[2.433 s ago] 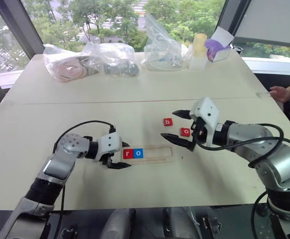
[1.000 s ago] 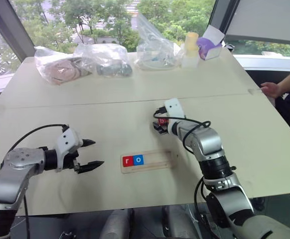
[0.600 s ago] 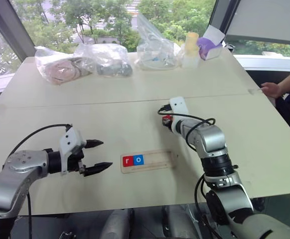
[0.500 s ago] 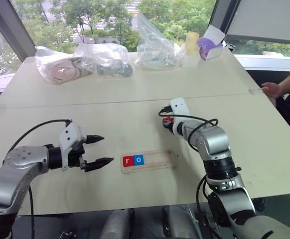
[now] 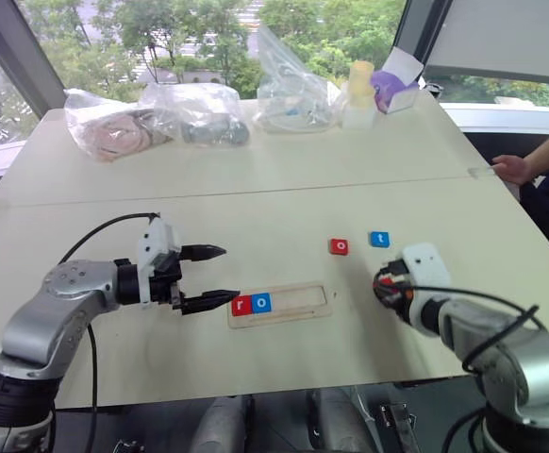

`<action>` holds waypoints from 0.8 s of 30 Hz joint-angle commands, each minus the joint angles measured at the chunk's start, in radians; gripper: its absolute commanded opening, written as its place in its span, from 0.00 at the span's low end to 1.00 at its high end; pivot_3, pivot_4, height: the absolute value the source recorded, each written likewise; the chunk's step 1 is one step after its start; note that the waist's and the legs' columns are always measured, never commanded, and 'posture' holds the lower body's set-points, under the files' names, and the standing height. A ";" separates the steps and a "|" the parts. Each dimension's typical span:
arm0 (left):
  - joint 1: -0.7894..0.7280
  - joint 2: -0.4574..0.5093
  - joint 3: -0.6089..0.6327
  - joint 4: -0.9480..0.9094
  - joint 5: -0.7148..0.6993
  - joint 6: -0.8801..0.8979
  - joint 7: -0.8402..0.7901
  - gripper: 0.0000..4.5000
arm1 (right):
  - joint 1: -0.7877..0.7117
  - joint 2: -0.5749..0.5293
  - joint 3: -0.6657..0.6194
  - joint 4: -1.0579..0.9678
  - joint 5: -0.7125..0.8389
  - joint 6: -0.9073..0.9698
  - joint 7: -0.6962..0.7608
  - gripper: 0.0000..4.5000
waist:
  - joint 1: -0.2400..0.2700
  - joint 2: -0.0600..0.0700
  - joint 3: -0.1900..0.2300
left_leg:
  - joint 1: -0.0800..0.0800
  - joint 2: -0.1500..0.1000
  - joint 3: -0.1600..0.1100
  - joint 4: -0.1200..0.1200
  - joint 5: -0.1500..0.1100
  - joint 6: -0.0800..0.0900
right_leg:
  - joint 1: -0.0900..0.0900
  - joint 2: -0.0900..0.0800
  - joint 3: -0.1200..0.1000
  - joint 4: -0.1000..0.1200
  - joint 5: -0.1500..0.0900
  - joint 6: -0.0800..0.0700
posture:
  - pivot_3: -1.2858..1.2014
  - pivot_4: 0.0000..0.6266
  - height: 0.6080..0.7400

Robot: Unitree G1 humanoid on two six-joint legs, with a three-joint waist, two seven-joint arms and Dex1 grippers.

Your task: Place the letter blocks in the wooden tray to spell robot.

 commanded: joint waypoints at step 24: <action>-0.044 0.039 -0.008 0.017 -0.008 -0.029 -0.037 1.00 | -0.056 -0.711 0.251 0.513 -0.049 -1.183 0.952 1.00 | 0.002 -0.002 0.006 | 0.000 0.000 0.001 0.003 -0.001 0.002 | 0.003 -0.002 -0.001 -0.002 -0.001 0.002 | 0.52 0.24 1.00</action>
